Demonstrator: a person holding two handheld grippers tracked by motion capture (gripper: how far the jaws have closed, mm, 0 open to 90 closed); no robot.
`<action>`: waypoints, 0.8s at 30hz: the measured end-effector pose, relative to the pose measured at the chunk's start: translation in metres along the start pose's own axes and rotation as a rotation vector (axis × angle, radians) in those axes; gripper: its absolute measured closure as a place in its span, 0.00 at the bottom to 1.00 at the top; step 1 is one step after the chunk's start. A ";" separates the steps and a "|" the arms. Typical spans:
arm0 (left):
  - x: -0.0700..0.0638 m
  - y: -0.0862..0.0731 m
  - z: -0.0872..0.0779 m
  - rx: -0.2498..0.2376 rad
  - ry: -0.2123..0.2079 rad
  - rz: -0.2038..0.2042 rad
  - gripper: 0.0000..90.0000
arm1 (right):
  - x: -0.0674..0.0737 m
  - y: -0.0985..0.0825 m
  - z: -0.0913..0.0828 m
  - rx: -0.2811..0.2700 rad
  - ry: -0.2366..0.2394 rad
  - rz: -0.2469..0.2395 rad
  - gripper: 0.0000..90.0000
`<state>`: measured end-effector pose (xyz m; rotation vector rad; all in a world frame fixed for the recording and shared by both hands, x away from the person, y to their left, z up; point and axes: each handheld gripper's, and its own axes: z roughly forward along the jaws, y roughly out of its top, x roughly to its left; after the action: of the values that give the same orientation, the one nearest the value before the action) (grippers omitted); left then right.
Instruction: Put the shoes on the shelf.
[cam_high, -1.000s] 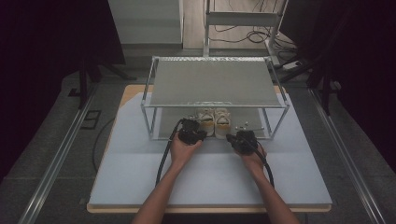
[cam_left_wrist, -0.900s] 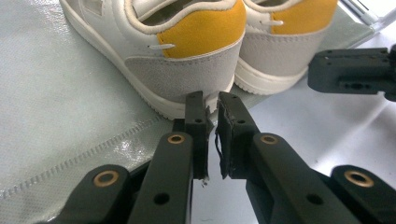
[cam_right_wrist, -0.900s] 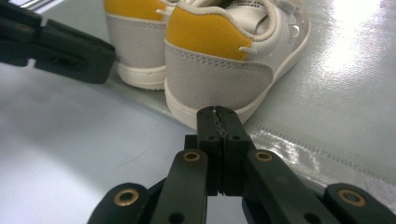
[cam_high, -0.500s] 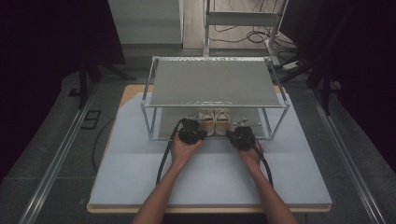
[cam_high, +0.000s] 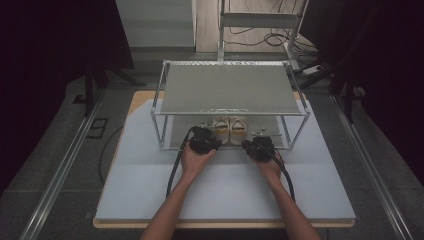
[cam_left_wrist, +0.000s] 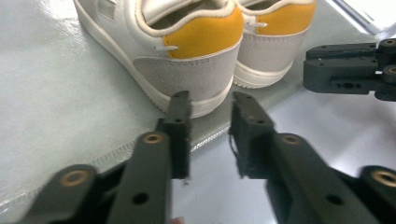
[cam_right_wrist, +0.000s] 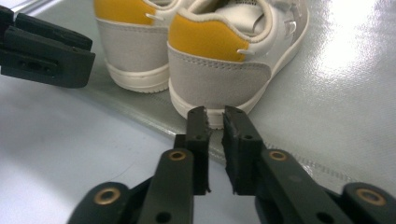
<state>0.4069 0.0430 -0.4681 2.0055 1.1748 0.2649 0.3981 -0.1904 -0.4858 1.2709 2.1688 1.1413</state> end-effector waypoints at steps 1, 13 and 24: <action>0.000 0.000 -0.003 -0.005 -0.002 0.006 0.69 | 0.000 0.000 -0.002 -0.001 0.006 -0.004 0.83; -0.007 -0.031 -0.046 -0.048 -0.006 0.004 0.52 | 0.002 -0.017 -0.049 -0.058 0.059 -0.054 0.58; 0.007 -0.070 -0.080 -0.051 -0.009 0.004 0.48 | -0.019 -0.048 -0.093 -0.071 0.053 -0.072 0.54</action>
<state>0.3233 0.1089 -0.4649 1.9630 1.1473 0.2850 0.3204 -0.2610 -0.4701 1.1352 2.1735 1.2244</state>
